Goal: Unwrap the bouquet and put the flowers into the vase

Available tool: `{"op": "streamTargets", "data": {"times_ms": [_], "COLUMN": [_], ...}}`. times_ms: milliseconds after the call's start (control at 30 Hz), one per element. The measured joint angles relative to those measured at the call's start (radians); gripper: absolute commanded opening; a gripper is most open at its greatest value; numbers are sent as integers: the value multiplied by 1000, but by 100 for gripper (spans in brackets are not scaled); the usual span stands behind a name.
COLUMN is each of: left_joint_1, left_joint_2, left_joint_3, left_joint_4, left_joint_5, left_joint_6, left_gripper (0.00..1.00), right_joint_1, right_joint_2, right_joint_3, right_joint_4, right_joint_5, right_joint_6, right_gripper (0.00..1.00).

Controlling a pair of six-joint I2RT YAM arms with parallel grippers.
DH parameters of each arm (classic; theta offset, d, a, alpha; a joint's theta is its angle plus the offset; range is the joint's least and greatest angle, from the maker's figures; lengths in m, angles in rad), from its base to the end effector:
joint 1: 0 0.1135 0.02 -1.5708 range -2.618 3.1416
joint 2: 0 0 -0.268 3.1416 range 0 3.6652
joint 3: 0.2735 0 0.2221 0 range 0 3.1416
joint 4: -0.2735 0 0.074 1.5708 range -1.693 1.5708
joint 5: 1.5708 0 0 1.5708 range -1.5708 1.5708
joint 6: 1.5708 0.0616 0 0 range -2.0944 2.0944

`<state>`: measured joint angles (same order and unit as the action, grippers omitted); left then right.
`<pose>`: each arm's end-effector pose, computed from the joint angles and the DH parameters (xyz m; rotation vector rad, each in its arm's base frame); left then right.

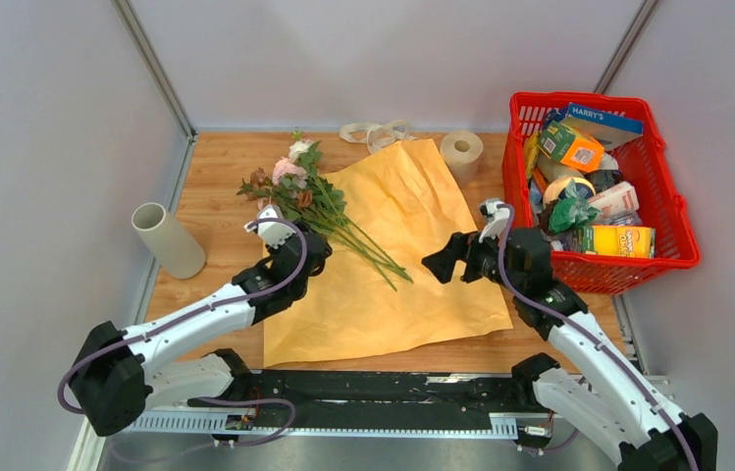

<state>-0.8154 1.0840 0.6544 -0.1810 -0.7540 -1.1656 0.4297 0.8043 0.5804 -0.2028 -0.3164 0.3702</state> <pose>0.1757 -0.1250 0.2477 -0.7495 1.8852 -0.4340 0.1526 0.0910 0.2627 -0.2730 2.0543 0.8197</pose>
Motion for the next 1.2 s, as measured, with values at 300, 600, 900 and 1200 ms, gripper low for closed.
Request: {"op": "streamTargets", "data": {"times_ms": [300, 600, 900, 1200], "left_joint_1": [119, 200, 256, 258], "left_joint_2": [163, 391, 558, 591], "left_joint_3": [-52, -52, -60, -61], "left_joint_4": [312, 455, 647, 716], "left_joint_5": [200, 325, 442, 481], "left_joint_6": [24, -26, -66, -71], "left_gripper": [52, 50, 42, 27], "right_joint_1": [0, 0, 0, 0], "right_joint_2": [-91, -93, -97, -97], "right_joint_3": [-1, -1, -1, -2], "right_joint_4": [-2, -21, -29, -40], "right_joint_5": [0, 0, 6, 36], "right_joint_6": [25, 23, 11, -6], "right_gripper": [99, 100, 100, 100]}}
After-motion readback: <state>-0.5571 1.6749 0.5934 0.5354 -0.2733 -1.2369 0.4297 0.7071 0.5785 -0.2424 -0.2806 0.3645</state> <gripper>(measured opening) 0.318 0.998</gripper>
